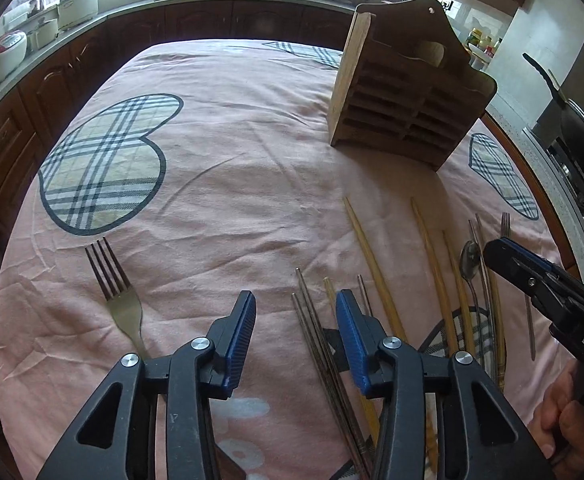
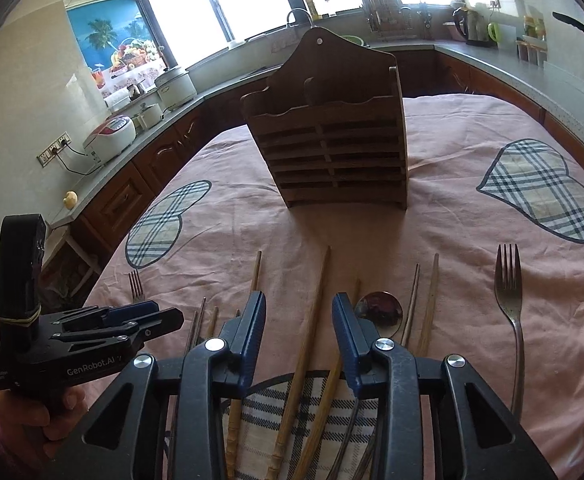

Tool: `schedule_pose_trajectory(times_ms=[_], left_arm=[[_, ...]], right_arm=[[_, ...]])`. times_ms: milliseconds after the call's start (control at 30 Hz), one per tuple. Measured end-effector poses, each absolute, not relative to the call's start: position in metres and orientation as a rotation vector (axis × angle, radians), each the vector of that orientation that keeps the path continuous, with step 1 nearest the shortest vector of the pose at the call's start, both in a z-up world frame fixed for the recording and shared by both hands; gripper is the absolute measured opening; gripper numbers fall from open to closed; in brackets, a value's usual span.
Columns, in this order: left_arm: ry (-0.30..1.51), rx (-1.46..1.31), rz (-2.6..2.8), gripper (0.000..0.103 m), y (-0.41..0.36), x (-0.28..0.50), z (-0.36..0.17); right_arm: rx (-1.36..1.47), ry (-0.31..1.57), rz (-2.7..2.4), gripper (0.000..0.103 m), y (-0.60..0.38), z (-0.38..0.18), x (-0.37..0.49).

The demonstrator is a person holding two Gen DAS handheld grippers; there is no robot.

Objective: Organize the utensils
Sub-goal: 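Lower the left tool onto a chopstick and close it while the right tool grasps another chopstick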

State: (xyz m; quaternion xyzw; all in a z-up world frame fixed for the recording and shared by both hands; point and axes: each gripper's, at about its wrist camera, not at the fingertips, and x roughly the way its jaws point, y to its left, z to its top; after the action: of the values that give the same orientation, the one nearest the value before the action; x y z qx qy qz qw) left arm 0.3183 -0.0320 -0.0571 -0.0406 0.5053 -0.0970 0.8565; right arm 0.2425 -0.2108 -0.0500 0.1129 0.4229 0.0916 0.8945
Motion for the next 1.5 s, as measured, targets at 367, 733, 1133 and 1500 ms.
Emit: schedule_pose_trajectory(times_ms=[367, 733, 1133, 1500], left_arm=[[1.163, -0.076, -0.247, 0.019, -0.042, 0.362, -0.081], [1.186, -0.057, -0.300, 0.006, -0.049, 0.365, -0.083], [1.084, -0.110, -0.325, 0.004, -0.032, 0.342, -0.049], [0.929, -0.170, -0.344, 0.002, -0.007, 0.293, 0.016]], right_arm=[[0.227, 0.949, 0.179, 0.032, -0.213, -0.072, 0.293], [0.136, 1.021, 0.153, 0.019, -0.202, -0.101, 0.322], [0.218, 0.958, 0.198, 0.006, -0.209, -0.074, 0.307], [0.248, 0.850, 0.217, 0.005, -0.210, -0.023, 0.274]])
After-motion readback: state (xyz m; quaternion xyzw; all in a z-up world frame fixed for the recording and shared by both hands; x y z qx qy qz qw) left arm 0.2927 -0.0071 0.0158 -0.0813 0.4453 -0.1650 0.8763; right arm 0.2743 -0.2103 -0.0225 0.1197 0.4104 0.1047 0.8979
